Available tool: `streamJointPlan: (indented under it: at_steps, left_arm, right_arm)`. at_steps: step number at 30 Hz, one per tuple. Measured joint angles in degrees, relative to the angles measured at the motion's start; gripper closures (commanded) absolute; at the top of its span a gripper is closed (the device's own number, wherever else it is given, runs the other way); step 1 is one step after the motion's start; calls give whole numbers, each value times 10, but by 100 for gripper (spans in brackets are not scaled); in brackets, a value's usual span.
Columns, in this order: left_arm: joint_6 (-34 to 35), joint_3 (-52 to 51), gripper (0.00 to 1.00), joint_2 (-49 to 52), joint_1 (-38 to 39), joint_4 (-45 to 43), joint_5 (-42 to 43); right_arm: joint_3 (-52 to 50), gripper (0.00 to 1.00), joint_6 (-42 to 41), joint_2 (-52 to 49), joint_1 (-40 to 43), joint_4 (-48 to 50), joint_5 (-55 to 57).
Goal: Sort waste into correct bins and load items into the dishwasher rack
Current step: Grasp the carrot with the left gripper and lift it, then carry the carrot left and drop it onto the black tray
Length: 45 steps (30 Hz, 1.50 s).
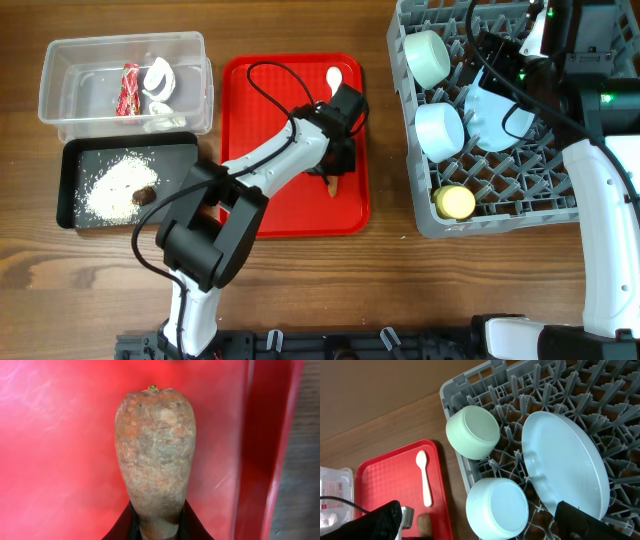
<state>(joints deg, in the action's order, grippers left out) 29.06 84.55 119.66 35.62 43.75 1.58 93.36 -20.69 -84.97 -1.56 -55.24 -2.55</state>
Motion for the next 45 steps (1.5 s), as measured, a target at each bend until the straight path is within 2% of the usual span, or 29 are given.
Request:
streamJointPlan:
  at_steps: [8,12,17,23,27,32,37,40,44,45]
  left_arm:
    - [0,28,91,-83,-58,97,-32]
    - [0,36,91,-163,-119,151,-64]
    - [14,41,92,-209,-211,194,-100]
    - [105,39,96,-207,-343,212,-121]
    - [204,13,91,-206,-413,208,-128]
    - [315,-76,88,-201,-456,146,-129]
    - [360,-197,85,-199,-460,-5,-129]
    - [372,-251,80,-197,-460,-70,-129]
    - [378,-279,61,-195,-460,-96,-129]
    - [382,-280,53,-195,-460,-97,-129]
  right_arm:
    - [0,1,0,0,0,0,0]
    - [0,0,0,0,0,0,0]
    - [0,0,0,0,0,0,0]
    - [0,0,0,0,0,0,0]
    - [0,0,0,0,0,-1,0]
    - [0,0,0,0,0,-1,0]
    - [0,0,0,0,0,-4,0]
    - [0,0,-1,0,0,-5,0]
    - [0,0,-1,0,0,-10,0]
    - [0,1,-1,0,0,-11,0]
